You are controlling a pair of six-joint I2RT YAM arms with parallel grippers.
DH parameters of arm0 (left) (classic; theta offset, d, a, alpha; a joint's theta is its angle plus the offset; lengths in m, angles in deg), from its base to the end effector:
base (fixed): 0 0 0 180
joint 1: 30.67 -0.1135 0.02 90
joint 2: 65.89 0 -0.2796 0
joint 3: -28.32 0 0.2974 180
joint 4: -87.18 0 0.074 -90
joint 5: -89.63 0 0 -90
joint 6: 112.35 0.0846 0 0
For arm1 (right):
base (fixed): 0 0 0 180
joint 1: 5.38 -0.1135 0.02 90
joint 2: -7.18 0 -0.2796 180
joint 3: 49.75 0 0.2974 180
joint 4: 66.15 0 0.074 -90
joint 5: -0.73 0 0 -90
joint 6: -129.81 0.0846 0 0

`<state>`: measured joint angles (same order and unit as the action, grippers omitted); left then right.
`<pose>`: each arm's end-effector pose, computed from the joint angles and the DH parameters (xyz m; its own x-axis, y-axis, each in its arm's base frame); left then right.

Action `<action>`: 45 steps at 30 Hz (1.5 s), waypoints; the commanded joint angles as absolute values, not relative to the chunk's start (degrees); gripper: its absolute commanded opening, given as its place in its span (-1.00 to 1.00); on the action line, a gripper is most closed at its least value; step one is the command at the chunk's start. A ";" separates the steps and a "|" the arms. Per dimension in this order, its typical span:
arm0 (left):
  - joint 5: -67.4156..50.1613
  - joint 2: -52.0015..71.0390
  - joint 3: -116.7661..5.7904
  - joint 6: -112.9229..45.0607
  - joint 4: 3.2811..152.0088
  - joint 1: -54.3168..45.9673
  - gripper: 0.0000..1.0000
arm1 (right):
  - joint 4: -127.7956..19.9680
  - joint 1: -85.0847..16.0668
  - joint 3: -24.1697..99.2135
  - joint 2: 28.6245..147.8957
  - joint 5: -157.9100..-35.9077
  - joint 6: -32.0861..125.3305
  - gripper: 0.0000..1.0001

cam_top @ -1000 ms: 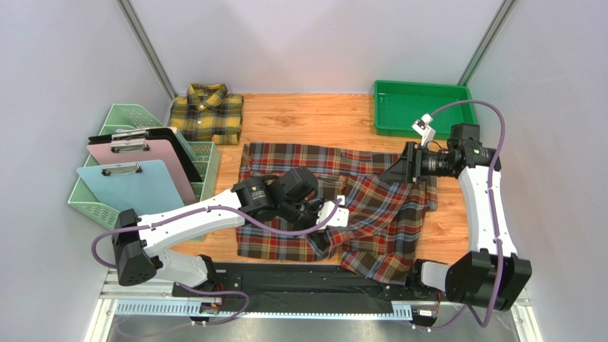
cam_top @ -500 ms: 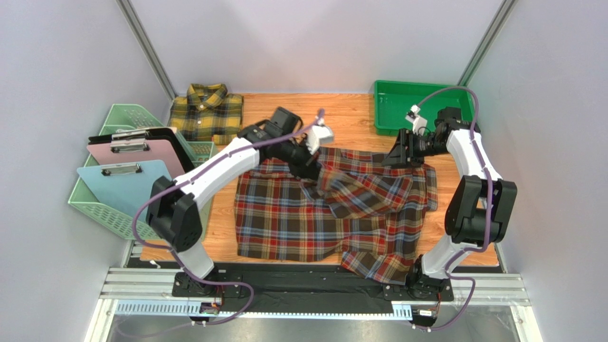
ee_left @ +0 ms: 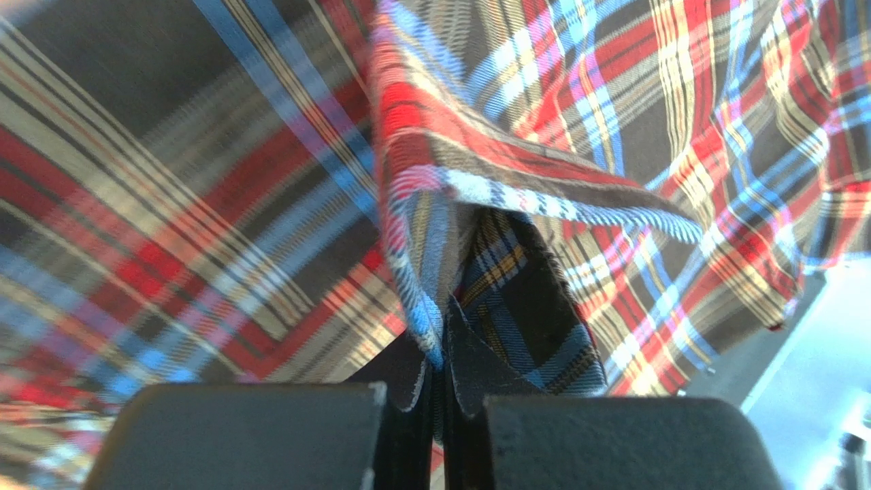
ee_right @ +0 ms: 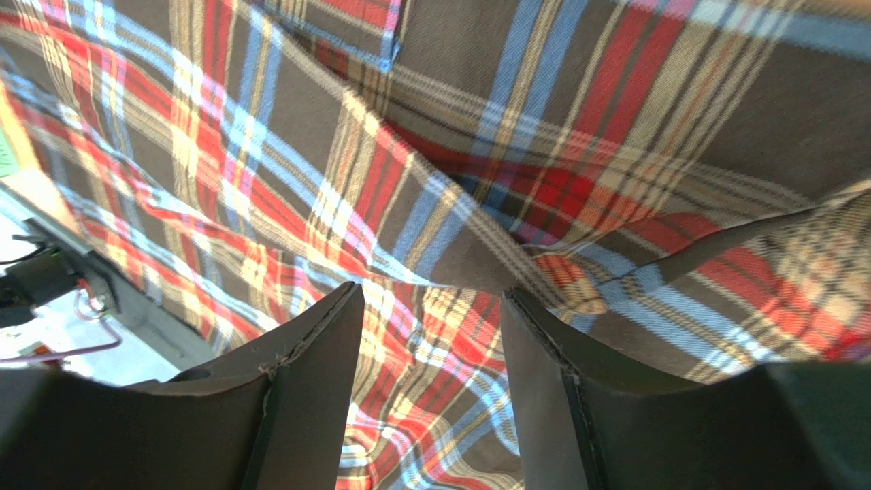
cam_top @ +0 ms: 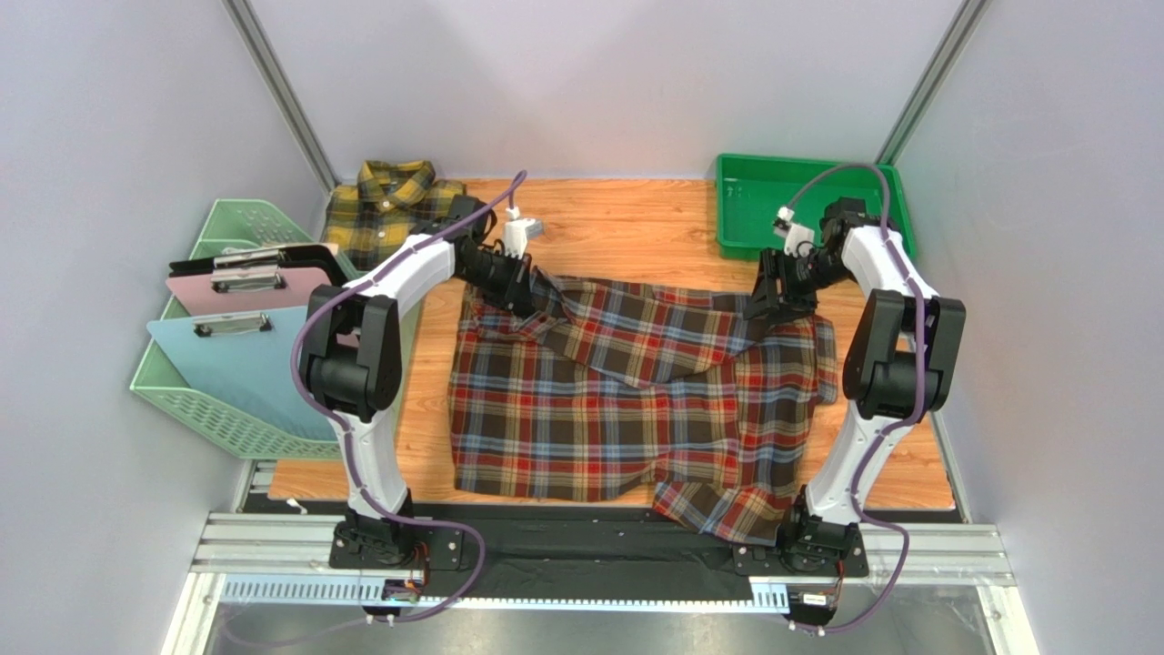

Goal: Fold and stack the long sleeve shirts
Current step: Fold the shirt

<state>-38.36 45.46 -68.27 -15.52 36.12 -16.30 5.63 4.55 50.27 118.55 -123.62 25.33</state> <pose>0.4395 -0.1663 0.1698 -0.8251 0.3082 -0.4735 0.5418 0.6690 -0.5088 0.4325 -0.0272 0.1725 -0.9659 -0.0405 -0.2559 -0.1710 0.8415 0.5125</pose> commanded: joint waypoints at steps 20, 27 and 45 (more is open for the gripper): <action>-31.04 34.15 -63.21 -9.27 31.95 -19.07 0.16 | 3.15 2.80 56.19 115.02 -120.56 20.47 0.19; -31.21 36.32 -65.32 -6.52 28.34 -19.07 0.63 | 3.41 0.51 59.18 119.94 -116.96 18.89 0.38; -28.58 40.20 -64.44 -10.13 29.66 -18.81 0.48 | 5.78 2.35 50.92 120.38 -107.91 6.15 -1.00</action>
